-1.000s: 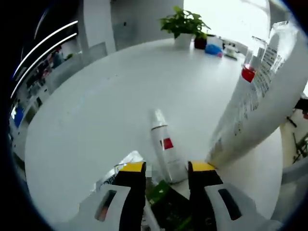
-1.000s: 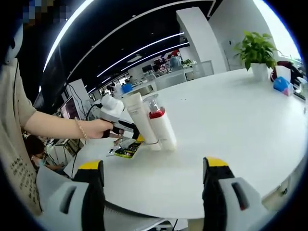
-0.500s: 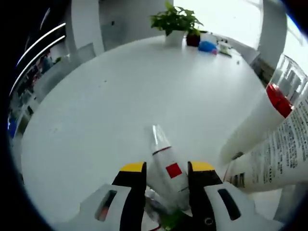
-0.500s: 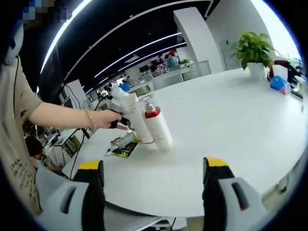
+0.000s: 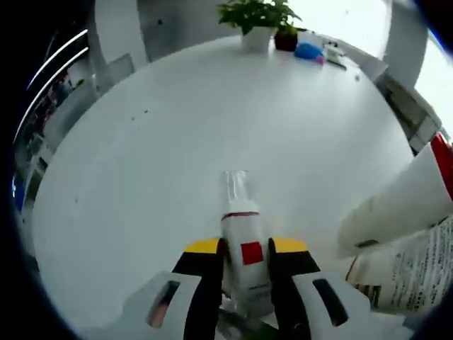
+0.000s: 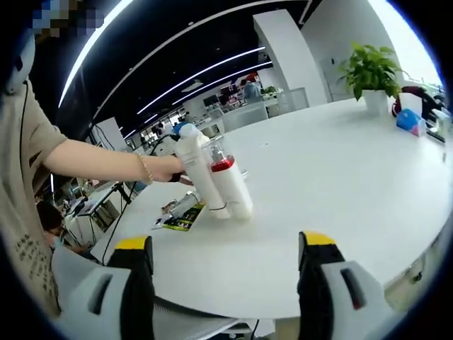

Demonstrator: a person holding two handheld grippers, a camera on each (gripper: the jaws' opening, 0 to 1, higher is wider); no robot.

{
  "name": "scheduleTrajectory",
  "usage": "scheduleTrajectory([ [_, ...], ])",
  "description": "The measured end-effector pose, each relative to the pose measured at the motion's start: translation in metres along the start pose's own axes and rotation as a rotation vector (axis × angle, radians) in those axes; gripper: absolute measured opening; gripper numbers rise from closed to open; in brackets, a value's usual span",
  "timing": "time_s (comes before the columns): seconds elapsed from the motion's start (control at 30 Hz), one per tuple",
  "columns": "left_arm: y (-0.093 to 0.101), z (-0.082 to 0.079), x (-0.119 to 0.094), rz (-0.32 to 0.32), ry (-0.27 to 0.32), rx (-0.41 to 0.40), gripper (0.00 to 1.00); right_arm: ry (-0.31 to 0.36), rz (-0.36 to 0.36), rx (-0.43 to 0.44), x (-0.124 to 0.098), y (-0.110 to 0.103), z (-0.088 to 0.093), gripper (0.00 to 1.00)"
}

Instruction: Arrange the skincare products in the storage area until every visible bottle or jar stands upright without overlapping.

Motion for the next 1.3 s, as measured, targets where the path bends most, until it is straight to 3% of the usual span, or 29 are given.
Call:
scheduleTrajectory([
  [0.47, -0.001, 0.001, -0.006, -0.017, 0.004, -0.041, 0.17, 0.007, -0.001, -0.002, -0.001, 0.000, -0.002, 0.84],
  [0.87, -0.008, -0.012, -0.050, -0.025, 0.140, -0.138, 0.17, 0.032, -0.054, -0.030, 0.010, -0.014, -0.016, 0.84],
  [1.3, 0.003, 0.017, -0.112, -0.035, 0.263, -0.228, 0.17, 0.077, -0.137, -0.067, 0.021, -0.038, -0.037, 0.84],
])
Point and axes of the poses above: the point that each gripper's makers call its tool centre point, and the gripper's own axes: x roughly forward along the fingers, y roughly to its right, z roughly out of its underside, the point moved 5 cm from there along -x, roughly backward along the fingers, and after that the axes turned 5 degrees about -x, right-handed, at the moved point
